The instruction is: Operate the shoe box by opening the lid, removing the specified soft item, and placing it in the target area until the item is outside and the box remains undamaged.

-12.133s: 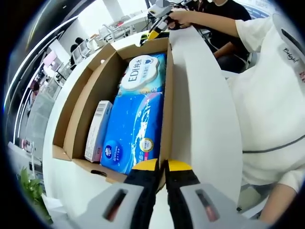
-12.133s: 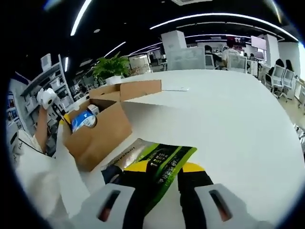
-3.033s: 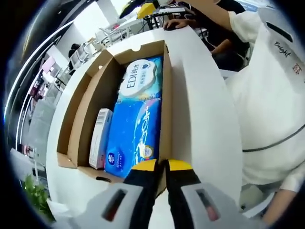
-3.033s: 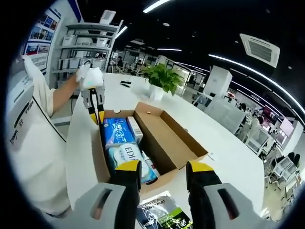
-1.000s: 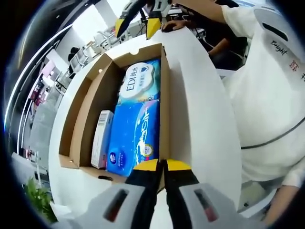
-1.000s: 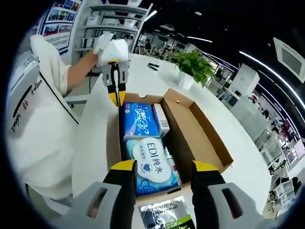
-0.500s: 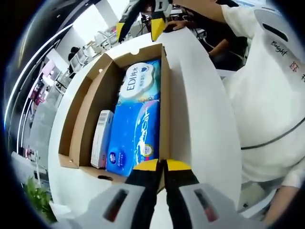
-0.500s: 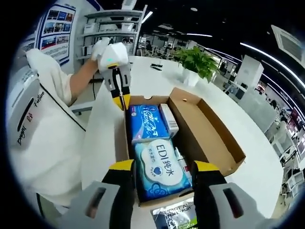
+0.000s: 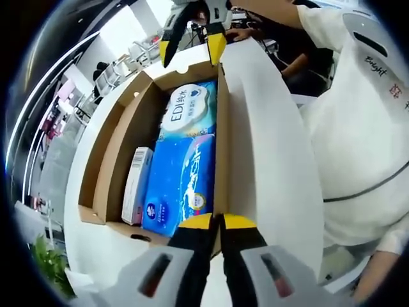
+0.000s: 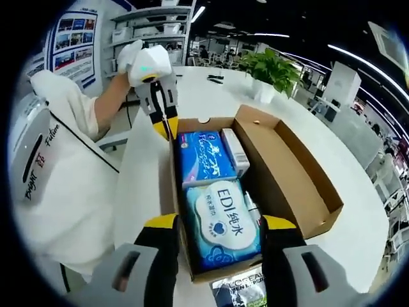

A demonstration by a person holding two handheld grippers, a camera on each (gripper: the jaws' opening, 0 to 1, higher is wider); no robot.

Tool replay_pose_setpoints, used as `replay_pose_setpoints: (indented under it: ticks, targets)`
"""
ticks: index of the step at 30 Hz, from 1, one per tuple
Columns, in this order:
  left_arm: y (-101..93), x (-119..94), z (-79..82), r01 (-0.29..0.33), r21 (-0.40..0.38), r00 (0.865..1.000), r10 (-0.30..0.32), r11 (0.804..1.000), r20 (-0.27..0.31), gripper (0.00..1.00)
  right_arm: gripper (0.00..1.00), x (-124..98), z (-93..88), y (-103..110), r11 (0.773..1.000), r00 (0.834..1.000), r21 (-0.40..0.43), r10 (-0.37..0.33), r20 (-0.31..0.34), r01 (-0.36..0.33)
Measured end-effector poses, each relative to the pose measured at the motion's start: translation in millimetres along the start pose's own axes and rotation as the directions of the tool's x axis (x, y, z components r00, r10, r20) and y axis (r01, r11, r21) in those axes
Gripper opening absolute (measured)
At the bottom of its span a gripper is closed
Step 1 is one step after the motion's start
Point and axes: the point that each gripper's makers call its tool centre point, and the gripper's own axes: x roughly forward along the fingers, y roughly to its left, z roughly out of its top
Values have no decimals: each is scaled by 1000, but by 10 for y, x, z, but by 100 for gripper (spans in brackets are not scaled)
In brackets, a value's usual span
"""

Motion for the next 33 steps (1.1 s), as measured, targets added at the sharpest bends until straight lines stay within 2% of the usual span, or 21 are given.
replay_pose_setpoints:
  ticks: [5, 8, 11, 14, 19, 23, 24, 28, 33]
  targets:
    - [-1, 1, 1, -1, 2, 1000, 1, 1000, 2, 3, 51, 48, -5, 1, 999, 999, -32, -1, -32, 0]
    - [0, 3, 1, 0, 2, 1000, 0, 1000, 2, 3, 48, 95, -84, 15, 1000, 998, -2, 20, -62, -20]
    - [2, 3, 0, 0, 1, 1000, 0, 1000, 4, 3, 48, 110, -137, 25, 1000, 997, -10, 21, -78, -22]
    - [2, 4, 0, 0, 0, 1000, 0, 1000, 4, 3, 47, 109, -128, 69, 999, 997, 2, 43, -68, -43]
    - [1, 5, 0, -2, -2, 1000, 2, 1000, 7, 3, 46, 95, -139, 64, 999, 996, -10, 44, -83, -45]
    - [3, 5, -2, -2, -2, 1000, 2, 1000, 7, 3, 46, 155, -195, 68, 998, 993, 23, 61, -98, -59]
    - [0, 6, -3, -1, -3, 1000, 1, 1000, 7, 3, 47, 151, -182, 62, 996, 993, 53, 72, -92, -67]
    - [3, 9, -4, 0, -6, 1000, 0, 1000, 12, 3, 49, 131, -125, 64, 996, 994, 43, 78, -77, -75]
    - [-1, 22, -9, 3, -3, 1000, -3, 1000, 9, 4, 49, 129, -85, -27, 998, 996, 36, 53, -66, -51]
